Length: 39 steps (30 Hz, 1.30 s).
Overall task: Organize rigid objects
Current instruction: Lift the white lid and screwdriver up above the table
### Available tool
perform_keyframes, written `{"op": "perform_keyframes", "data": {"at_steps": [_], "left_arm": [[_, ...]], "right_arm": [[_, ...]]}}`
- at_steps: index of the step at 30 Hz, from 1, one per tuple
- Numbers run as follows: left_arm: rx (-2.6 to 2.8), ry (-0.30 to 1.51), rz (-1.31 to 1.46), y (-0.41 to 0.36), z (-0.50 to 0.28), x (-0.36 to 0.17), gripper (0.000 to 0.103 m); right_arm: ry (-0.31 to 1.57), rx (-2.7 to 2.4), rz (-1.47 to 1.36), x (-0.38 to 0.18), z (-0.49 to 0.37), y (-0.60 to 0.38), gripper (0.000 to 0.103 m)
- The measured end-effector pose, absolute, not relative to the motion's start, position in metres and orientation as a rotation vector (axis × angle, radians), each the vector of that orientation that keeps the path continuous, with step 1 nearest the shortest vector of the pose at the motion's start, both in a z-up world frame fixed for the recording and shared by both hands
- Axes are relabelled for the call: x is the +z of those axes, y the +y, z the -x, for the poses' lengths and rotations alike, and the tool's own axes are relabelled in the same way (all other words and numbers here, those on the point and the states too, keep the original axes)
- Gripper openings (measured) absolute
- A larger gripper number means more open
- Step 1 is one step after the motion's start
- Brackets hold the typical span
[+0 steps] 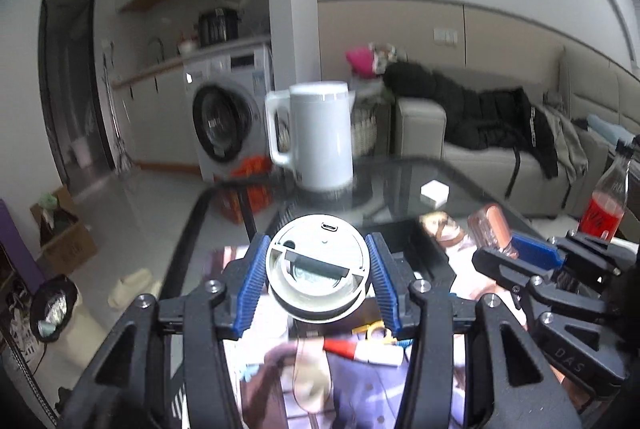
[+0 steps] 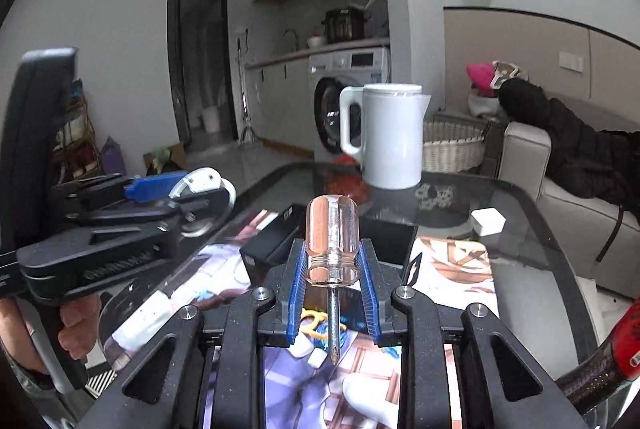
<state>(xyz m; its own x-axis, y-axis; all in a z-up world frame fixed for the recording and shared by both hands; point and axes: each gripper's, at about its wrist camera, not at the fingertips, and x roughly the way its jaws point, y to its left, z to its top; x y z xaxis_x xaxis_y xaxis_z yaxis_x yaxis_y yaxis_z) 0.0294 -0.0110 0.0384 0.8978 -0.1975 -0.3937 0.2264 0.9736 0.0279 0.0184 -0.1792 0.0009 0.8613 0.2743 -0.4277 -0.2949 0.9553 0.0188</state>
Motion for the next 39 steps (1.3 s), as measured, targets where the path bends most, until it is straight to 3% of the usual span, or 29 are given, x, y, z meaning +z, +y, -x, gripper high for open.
{"op": "perform_keyframes", "data": {"at_steps": [5,39], "left_arm": [[-0.221,0.293,-0.061,-0.007,-0.012,0.051,0.048],[-0.177,0.239,-0.002,-0.005,-0.035,0.067,0.048]], "right_arm": [[0.372,0.276,0.031,0.008,-0.007,-0.18,0.024],[0.194,0.234,0.051,0.045,-0.004,-0.174,0.024]]}}
